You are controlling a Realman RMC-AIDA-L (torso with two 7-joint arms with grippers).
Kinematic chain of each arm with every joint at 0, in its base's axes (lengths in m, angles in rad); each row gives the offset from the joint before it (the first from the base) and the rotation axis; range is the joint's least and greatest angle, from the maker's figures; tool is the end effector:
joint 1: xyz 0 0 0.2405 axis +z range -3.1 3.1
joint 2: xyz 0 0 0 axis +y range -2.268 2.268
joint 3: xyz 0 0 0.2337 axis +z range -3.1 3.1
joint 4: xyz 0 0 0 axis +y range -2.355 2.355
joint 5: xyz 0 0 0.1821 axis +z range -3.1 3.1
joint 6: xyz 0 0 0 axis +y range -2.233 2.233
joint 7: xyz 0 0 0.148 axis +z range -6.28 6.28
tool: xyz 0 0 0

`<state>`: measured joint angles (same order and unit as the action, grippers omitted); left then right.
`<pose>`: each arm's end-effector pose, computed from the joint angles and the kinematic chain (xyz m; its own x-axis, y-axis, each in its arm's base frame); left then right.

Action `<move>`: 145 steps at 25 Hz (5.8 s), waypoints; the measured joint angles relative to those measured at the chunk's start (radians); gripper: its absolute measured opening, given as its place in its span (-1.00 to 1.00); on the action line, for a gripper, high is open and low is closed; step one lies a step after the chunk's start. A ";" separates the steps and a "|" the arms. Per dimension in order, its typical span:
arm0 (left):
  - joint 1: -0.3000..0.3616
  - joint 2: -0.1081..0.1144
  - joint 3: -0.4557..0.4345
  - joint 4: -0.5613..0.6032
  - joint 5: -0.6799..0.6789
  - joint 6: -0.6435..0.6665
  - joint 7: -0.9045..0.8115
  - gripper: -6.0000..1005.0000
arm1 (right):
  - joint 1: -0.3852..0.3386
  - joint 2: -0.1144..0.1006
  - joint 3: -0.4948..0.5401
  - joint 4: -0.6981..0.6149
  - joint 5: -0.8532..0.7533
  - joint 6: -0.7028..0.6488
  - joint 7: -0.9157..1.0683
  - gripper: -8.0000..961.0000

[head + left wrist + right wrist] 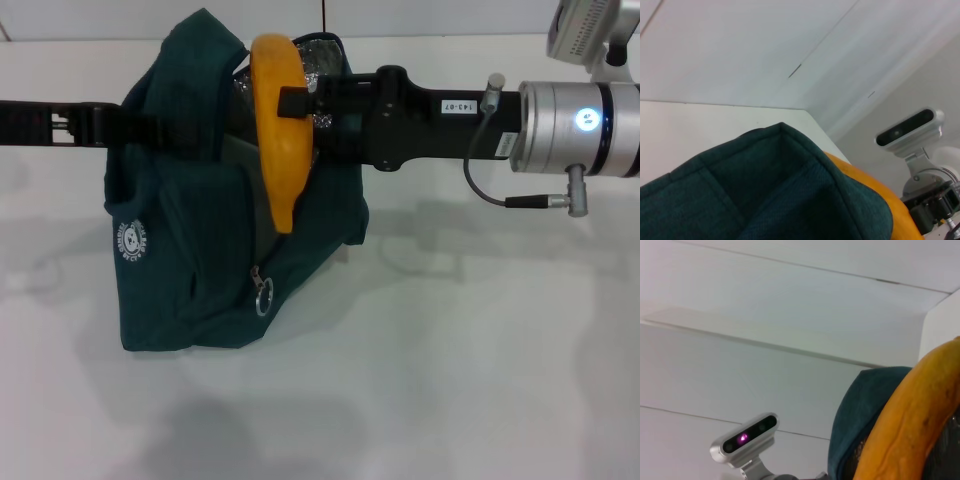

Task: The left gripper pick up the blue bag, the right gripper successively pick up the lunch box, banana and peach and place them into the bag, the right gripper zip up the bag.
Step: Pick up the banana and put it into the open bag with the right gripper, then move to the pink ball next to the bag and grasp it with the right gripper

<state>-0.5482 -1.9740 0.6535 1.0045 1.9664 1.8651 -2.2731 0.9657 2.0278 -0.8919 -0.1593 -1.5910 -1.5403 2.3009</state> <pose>-0.1931 0.3023 0.0927 0.4907 0.7481 0.4467 0.7739 -0.6098 0.1712 0.0955 0.3377 -0.0324 0.1267 -0.9625 -0.2397 -0.7155 -0.2560 0.6500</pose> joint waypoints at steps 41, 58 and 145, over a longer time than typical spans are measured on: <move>0.003 0.023 -0.024 -0.014 0.000 -0.005 -0.008 -0.88 | -0.013 0.000 -0.274 -0.228 0.072 0.086 -0.138 0.20; 0.001 0.024 -0.038 -0.038 0.000 0.000 -0.010 -0.88 | -0.061 -0.005 -0.318 -0.329 0.069 0.106 -0.140 0.27; 0.090 0.048 -0.224 -0.256 -0.221 -0.035 0.111 -0.87 | -0.209 -0.003 -0.501 -0.655 -0.265 0.389 -0.327 0.81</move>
<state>-0.4579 -1.9263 0.4298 0.7483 1.7457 1.8304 -2.1619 0.7571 2.0250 -1.3931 -0.8144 -1.8558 -1.1514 1.9743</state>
